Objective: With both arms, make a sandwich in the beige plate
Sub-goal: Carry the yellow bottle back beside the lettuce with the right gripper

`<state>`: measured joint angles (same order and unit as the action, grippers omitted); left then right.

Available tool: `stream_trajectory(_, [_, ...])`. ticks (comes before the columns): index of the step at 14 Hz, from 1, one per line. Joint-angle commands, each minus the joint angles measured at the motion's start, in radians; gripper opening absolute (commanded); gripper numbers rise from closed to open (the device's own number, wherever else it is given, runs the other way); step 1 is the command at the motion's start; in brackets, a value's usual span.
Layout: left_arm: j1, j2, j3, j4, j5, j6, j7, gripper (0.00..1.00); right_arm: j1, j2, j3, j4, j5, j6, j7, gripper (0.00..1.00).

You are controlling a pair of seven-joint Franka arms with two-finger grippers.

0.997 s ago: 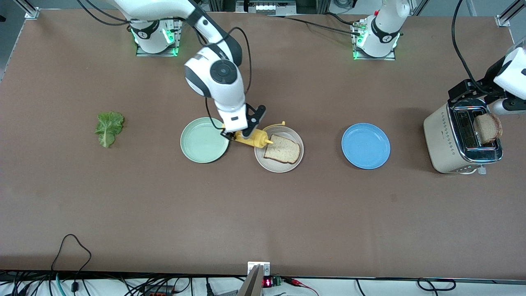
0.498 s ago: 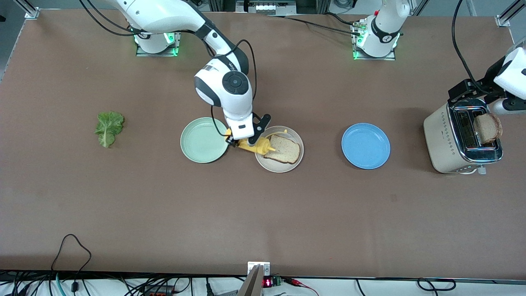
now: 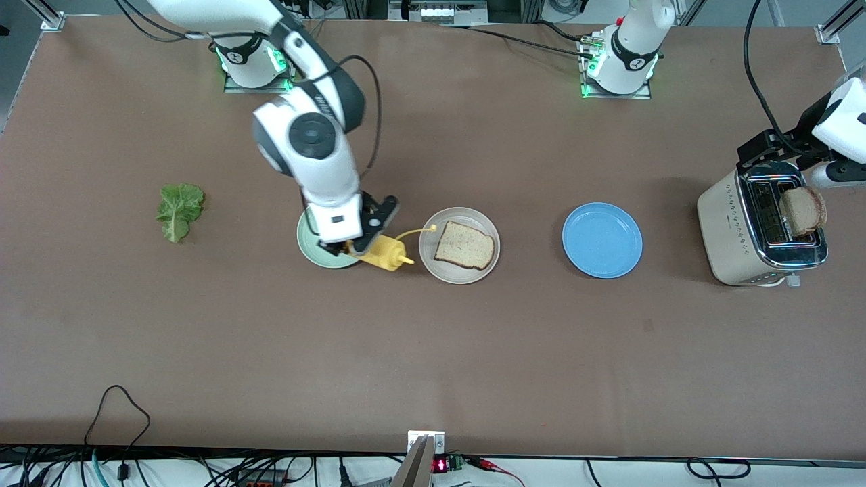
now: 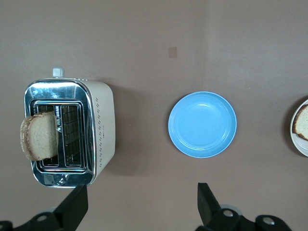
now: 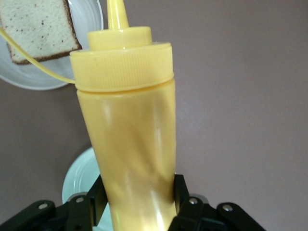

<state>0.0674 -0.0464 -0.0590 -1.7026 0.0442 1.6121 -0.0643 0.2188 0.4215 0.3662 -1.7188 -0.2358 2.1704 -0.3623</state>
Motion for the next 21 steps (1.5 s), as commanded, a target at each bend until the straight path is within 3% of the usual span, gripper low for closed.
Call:
stream_trajectory(1, [-0.004,-0.01,-0.005,0.011,-0.012,-0.018,0.008,1.0,-0.16,-0.177,0.05,-0.166,0.169,0.005,-0.23,0.0])
stream_trajectory(7, [-0.004,-0.01,-0.028,0.011,-0.006,-0.017,0.008,1.0,-0.433,-0.358,0.05,-0.359,0.612,0.006,-0.8,0.0])
stream_trajectory(11, [-0.004,-0.01,-0.028,0.011,-0.006,-0.017,0.008,1.0,-0.617,-0.405,0.046,-0.553,1.034,0.032,-1.305,0.02])
stream_trajectory(15, [-0.003,-0.01,-0.028,0.011,-0.006,-0.017,0.008,1.0,-0.726,-0.362,0.043,-0.59,1.118,0.003,-1.562,0.02])
stream_trajectory(21, [-0.003,-0.01,-0.028,0.011,-0.006,-0.015,0.008,1.0,-0.883,-0.146,0.043,-0.587,1.291,-0.09,-1.937,0.02])
